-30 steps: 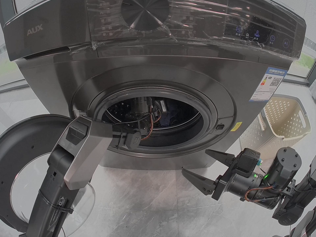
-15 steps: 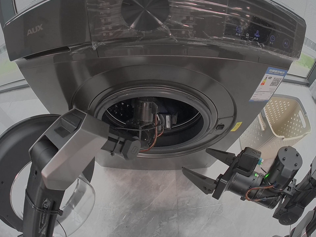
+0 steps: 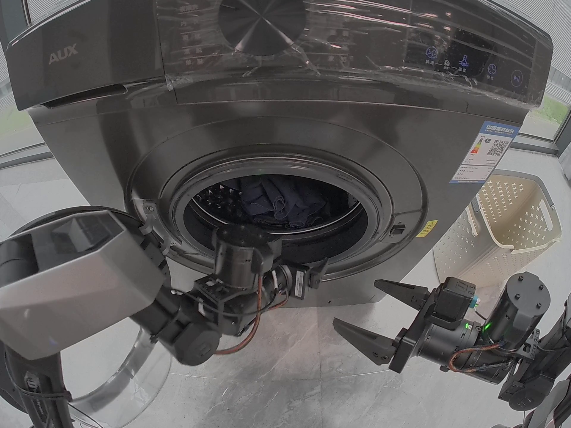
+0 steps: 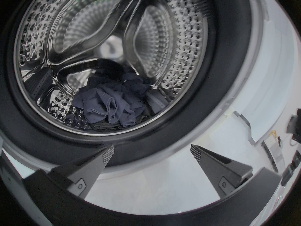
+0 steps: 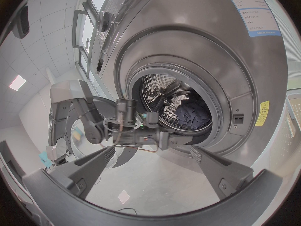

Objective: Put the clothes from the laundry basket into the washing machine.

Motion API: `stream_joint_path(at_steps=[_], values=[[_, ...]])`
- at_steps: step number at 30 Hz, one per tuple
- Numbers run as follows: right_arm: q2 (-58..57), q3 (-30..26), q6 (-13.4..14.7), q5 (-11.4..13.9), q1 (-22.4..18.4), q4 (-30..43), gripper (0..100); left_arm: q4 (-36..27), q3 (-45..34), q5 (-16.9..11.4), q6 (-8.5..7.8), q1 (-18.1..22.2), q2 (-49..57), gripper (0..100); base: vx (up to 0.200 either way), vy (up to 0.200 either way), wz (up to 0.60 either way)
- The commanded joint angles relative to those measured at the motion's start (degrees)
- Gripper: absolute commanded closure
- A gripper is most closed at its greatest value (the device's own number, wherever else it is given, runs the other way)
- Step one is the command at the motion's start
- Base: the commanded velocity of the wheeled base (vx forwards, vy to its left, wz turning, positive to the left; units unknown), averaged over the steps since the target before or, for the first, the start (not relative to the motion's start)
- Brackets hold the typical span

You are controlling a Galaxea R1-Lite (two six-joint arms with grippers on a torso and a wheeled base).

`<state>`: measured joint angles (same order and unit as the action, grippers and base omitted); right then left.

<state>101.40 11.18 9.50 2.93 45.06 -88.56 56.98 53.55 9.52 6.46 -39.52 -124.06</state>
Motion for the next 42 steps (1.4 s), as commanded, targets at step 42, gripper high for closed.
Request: stream_joint_path(at_steps=[42], values=[[-39.61,-11.18,-5.19,-1.61,-21.5,27.04,0,26.17,-50.13,1.64,-4.7,0.59,41.8,0,-0.114,0.0,0.0]])
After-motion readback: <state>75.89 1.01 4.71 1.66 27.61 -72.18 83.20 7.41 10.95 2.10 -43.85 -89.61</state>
